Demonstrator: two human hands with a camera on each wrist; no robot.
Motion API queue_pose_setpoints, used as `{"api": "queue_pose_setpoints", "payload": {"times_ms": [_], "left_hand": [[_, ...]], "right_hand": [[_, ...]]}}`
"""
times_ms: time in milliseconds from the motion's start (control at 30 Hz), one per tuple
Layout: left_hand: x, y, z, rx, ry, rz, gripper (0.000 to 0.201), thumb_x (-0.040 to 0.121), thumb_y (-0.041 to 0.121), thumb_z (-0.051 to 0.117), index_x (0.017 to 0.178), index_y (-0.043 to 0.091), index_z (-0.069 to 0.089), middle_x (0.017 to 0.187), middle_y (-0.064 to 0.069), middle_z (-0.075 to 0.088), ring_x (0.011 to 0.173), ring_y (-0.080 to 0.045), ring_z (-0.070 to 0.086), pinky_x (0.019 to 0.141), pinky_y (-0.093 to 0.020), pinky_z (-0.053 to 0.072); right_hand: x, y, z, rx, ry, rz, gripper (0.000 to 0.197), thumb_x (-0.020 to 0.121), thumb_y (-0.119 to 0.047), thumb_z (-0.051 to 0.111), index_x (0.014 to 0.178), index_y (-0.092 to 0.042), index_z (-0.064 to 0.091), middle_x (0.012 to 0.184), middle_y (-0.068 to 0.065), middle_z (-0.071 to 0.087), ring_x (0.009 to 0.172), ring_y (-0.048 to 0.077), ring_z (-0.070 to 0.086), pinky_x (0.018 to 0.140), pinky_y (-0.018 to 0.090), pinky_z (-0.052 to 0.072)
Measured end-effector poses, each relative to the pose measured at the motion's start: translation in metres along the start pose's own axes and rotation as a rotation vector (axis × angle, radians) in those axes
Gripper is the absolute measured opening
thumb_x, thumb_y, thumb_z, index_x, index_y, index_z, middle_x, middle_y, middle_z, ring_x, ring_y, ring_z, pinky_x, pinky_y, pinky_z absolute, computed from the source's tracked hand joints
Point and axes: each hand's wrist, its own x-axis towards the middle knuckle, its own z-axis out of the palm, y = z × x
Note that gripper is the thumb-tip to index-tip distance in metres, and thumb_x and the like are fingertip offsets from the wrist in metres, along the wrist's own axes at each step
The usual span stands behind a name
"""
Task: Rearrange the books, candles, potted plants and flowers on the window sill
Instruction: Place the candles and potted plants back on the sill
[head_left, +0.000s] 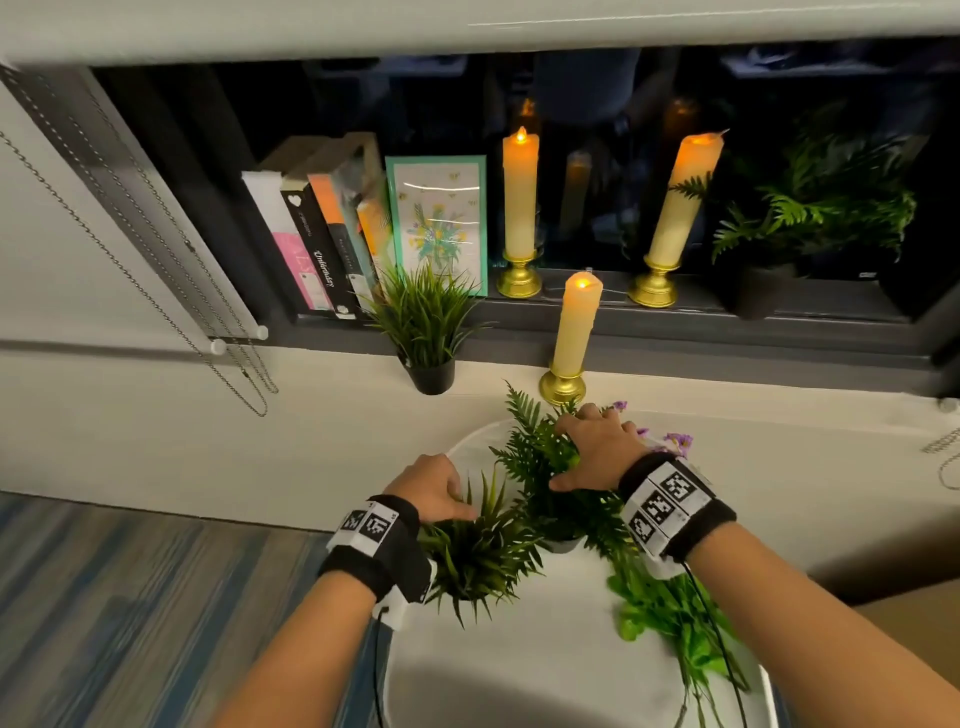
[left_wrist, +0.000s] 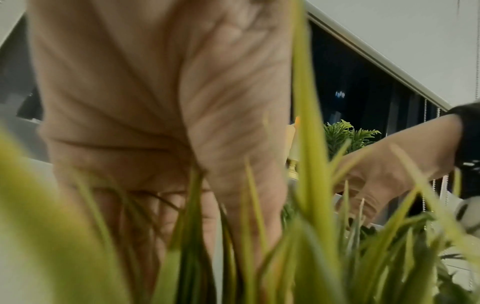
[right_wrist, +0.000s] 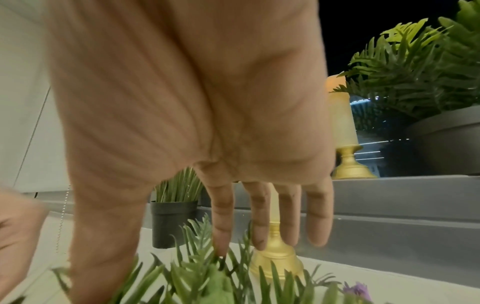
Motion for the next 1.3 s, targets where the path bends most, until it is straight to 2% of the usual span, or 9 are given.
{"api": "queue_pose_setpoints", "payload": {"times_ms": [133,233,467,767,900,1000,1100,1200,1300], "left_hand": [[-0.006,-0.015,0.001,-0.026,-0.045,0.046,0.023,0.079,0.032,0.076,0.087,0.011,0.072,0.092,-0.004,0.069,0.080,-0.020,0.067,0.069,-0.029,0.057],[-0.011,-0.027,0.001,-0.023,-0.011,0.130,0.013,0.084,0.026,0.072,0.086,0.013,0.072,0.089,0.003,0.065,0.084,-0.016,0.064,0.076,-0.024,0.048],[-0.030,-0.029,-0.036,-0.269,0.030,0.251,0.016,0.086,0.014,0.069,0.072,0.021,0.070,0.071,0.003,0.068,0.063,-0.011,0.067,0.061,-0.020,0.054],[-0.046,0.016,-0.106,-0.416,0.260,0.411,0.006,0.086,0.010,0.068,0.081,0.011,0.073,0.076,-0.008,0.071,0.064,-0.007,0.067,0.055,-0.014,0.050],[-0.052,0.047,-0.121,-0.475,0.326,0.502,0.010,0.088,0.012,0.067,0.083,0.007,0.074,0.076,-0.010,0.072,0.067,-0.013,0.067,0.059,-0.016,0.052],[-0.049,0.074,-0.125,-0.558,0.334,0.537,0.011,0.089,0.011,0.064,0.085,0.005,0.072,0.080,-0.008,0.070,0.064,-0.007,0.066,0.055,-0.017,0.052],[-0.042,0.098,-0.127,-0.650,0.324,0.562,0.009,0.089,0.011,0.064,0.088,0.006,0.072,0.084,-0.006,0.070,0.066,-0.005,0.066,0.053,-0.016,0.051],[-0.035,0.122,-0.122,-0.658,0.305,0.611,0.009,0.089,0.009,0.064,0.089,0.007,0.072,0.085,-0.007,0.071,0.069,-0.006,0.067,0.054,-0.017,0.052],[-0.024,0.143,-0.113,-0.661,0.298,0.639,0.011,0.090,0.011,0.063,0.090,0.005,0.072,0.088,-0.008,0.072,0.075,-0.011,0.069,0.058,-0.021,0.055]], "right_hand": [[-0.001,-0.004,0.001,-0.003,0.036,0.045,0.074,0.076,-0.052,0.068,0.137,-0.024,0.038,0.140,0.007,0.037,0.132,0.031,0.033,0.108,0.051,0.031],[-0.004,-0.002,0.001,0.031,0.032,0.087,0.073,0.078,-0.049,0.067,0.139,-0.024,0.036,0.143,0.007,0.034,0.134,0.032,0.032,0.109,0.051,0.032],[-0.013,0.002,-0.008,0.049,0.086,0.108,0.071,0.078,-0.040,0.070,0.138,-0.022,0.036,0.139,0.008,0.037,0.130,0.031,0.036,0.108,0.049,0.035],[-0.014,-0.005,-0.012,0.325,0.205,-0.314,0.069,0.073,-0.022,0.079,0.132,-0.028,0.043,0.134,0.000,0.046,0.123,0.021,0.045,0.105,0.041,0.042],[-0.027,-0.008,-0.018,0.531,0.258,-0.406,0.050,0.083,-0.036,0.059,0.121,-0.004,0.056,0.119,0.008,0.057,0.109,0.022,0.054,0.099,0.038,0.045],[-0.032,-0.002,-0.017,0.551,0.300,-0.404,0.061,0.087,-0.052,0.045,0.110,0.002,0.063,0.110,0.015,0.063,0.100,0.030,0.058,0.097,0.044,0.046],[-0.038,0.005,-0.021,0.608,0.325,-0.490,0.061,0.089,-0.051,0.047,0.111,0.004,0.063,0.116,0.009,0.059,0.108,0.012,0.049,0.110,0.020,0.032],[-0.039,0.009,-0.028,0.762,0.339,-0.366,0.036,0.085,-0.026,0.054,0.115,-0.007,0.060,0.119,0.012,0.060,0.114,0.025,0.055,0.104,0.039,0.042],[-0.049,0.019,-0.037,0.931,0.387,-0.365,0.037,0.087,-0.029,0.055,0.120,-0.014,0.054,0.119,0.006,0.061,0.112,-0.002,0.056,0.091,0.009,0.042]]}}
